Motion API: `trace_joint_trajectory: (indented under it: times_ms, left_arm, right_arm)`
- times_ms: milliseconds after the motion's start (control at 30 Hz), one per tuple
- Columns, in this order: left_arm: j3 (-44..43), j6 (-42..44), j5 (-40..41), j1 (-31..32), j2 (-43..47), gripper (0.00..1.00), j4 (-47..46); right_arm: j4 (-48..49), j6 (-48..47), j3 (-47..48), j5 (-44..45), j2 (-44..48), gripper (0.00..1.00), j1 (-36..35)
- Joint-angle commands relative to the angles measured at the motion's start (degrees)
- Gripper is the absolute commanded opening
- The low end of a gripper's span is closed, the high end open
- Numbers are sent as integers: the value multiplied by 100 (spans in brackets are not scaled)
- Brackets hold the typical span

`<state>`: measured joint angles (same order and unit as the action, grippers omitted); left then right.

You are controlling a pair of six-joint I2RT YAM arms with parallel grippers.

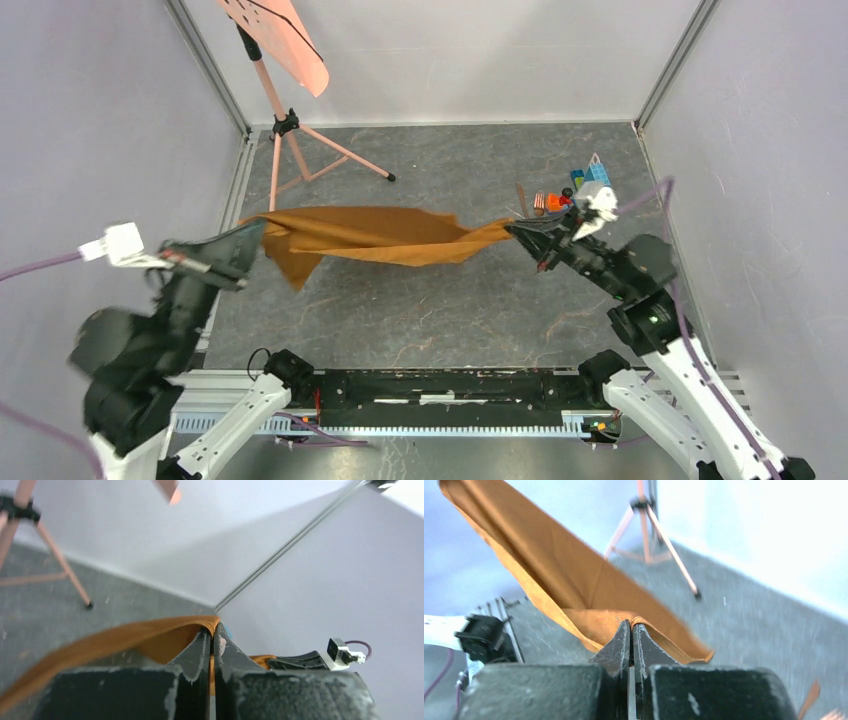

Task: Fold the napkin into a case and place the utensils inside
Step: Fold the rectangle-folded napkin at the center of the board.

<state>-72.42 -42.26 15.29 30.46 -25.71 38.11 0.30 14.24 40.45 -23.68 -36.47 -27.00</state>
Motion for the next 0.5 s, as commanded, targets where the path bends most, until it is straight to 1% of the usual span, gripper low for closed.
trace_joint_trajectory:
  times_ms: [0,133,200,233,300,400,467]
  left_arm:
    - [-705,1196,-528,-28,236,2,-597]
    - [-1181,1266,-890,-26,78,2,-606]
    - [-1246,1265,-788,-27,-47,2,-597]
    - [-1235,1251,-641,-28,-112,2,-563]
    - [-1206,1118,-73,-30,-323,2,-362]
    - [-1005,1196,537,-26,-831,2,-260]
    - [-903,1010,1396,-18,-1315,2,-37]
  right_arm:
    - [988,120,793,-932,444,0,-24]
    - [1560,711,1005,-1157,530,0,-24]
    - [1697,792,1065,-1112,513,0,-24]
    - [1651,732,1079,-909,506,0,-24]
    - [1561,544,1023,-399,517,0,-22]
    - [1450,433,851,1053,395,0,-24]
    - [1276,421,822,2168,118,0,-24]
